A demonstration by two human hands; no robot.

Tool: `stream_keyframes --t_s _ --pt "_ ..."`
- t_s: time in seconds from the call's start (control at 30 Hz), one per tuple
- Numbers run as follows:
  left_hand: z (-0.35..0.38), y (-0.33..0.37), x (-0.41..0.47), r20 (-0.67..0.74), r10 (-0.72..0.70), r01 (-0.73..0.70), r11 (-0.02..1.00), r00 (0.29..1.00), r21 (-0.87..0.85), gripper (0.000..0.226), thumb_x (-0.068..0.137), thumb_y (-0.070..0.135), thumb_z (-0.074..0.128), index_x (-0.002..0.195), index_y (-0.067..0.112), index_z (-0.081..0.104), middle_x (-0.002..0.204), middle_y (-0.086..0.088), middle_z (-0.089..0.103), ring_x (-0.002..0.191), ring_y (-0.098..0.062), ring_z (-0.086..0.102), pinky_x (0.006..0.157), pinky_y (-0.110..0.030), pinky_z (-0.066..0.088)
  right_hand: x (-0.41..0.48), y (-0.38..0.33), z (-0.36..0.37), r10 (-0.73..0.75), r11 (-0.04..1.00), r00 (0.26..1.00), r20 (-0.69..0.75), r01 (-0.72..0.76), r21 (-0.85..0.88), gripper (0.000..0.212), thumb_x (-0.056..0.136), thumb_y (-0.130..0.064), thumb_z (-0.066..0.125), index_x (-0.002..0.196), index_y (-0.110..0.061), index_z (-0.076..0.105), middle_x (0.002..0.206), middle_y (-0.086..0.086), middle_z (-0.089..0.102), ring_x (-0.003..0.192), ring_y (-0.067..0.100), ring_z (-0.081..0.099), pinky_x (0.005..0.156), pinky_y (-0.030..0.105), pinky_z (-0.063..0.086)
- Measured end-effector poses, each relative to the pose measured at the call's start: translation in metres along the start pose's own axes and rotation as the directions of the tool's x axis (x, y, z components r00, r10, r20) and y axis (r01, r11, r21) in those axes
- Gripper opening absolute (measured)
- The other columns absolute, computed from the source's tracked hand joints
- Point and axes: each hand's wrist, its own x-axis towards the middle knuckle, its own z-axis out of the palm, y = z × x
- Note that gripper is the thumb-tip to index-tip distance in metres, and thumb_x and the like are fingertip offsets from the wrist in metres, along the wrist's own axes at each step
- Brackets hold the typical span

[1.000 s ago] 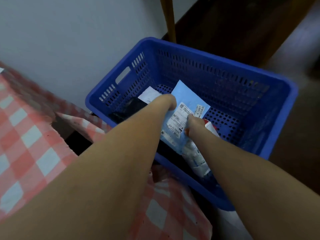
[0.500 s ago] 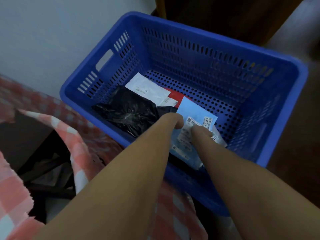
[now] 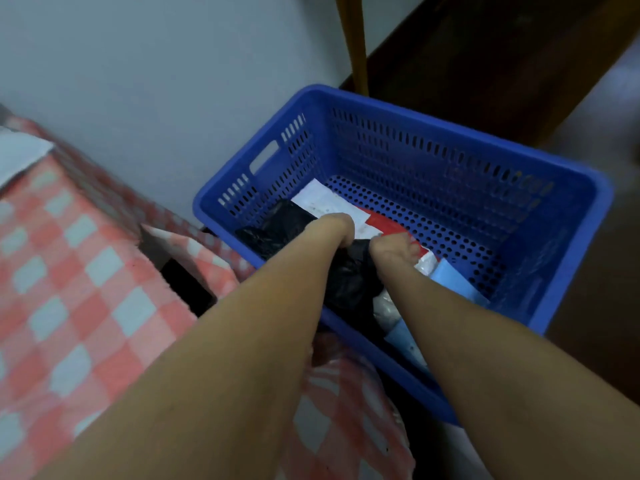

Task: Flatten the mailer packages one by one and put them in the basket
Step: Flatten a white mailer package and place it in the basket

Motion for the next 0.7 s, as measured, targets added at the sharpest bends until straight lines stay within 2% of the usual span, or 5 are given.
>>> stream_keyframes --t_s 0.07,0.17,0.33,0.5,0.7 --pt "-0.007 -0.022 -0.015 -0.082 -0.016 0.010 0.997 0.997 -0.073 0.036 0.095 0.014 0.049 0.128 0.001 0.048 0.131 -0.015 0.052 0.116 -0.033 0.052 0.099 -0.041 0.044 -0.029 -0.024 -0.004 -0.107 0.993 0.994 -0.002 0.106 -0.057 0.063 0.090 -0.029 0.054 0.146 -0.016 0.028 0.148 0.018 0.025 0.136 0.035 0.028 0.112 0.041 0.027" --pt "-0.020 -0.062 -0.050 -0.243 -0.083 0.046 0.987 0.966 -0.153 0.038 0.093 0.010 0.046 0.130 0.002 0.044 0.133 -0.016 0.049 0.118 -0.034 0.052 0.097 -0.046 0.045 -0.073 -0.064 -0.004 -0.337 0.939 0.940 0.056 0.340 -0.052 0.064 0.091 -0.030 0.054 0.148 -0.025 0.025 0.149 0.015 0.022 0.133 0.035 0.029 0.107 0.042 0.031" --pt "-0.038 -0.120 -0.131 -0.579 -0.201 0.040 0.960 0.790 -0.278 0.035 0.095 0.012 0.044 0.129 0.004 0.045 0.130 -0.015 0.048 0.117 -0.033 0.052 0.092 -0.045 0.045 -0.155 -0.119 0.003 -0.617 0.779 0.784 0.059 0.620 -0.095 0.061 0.093 -0.034 0.053 0.147 -0.031 0.027 0.151 0.011 0.020 0.133 0.033 0.030 0.106 0.044 0.036" --pt "-0.028 -0.179 -0.211 -0.684 -0.340 0.132 0.932 0.646 -0.339 0.042 0.095 0.008 0.040 0.138 0.006 0.038 0.134 -0.016 0.042 0.122 -0.035 0.047 0.097 -0.043 0.040 -0.241 -0.154 0.016 -0.791 0.597 0.609 0.066 0.790 -0.137 0.054 0.095 -0.032 0.050 0.146 -0.023 0.032 0.148 0.012 0.028 0.134 0.032 0.030 0.105 0.043 0.034" --pt "0.008 -0.252 -0.297 -0.698 -0.503 0.220 0.861 0.509 -0.459 0.043 0.093 0.008 0.043 0.136 0.008 0.037 0.135 -0.014 0.036 0.124 -0.030 0.041 0.091 -0.040 0.042 -0.354 -0.172 0.057 -0.903 0.395 0.406 0.143 0.913 -0.099 0.051 0.098 -0.034 0.045 0.145 -0.020 0.033 0.148 0.010 0.028 0.135 0.029 0.030 0.107 0.040 0.031"
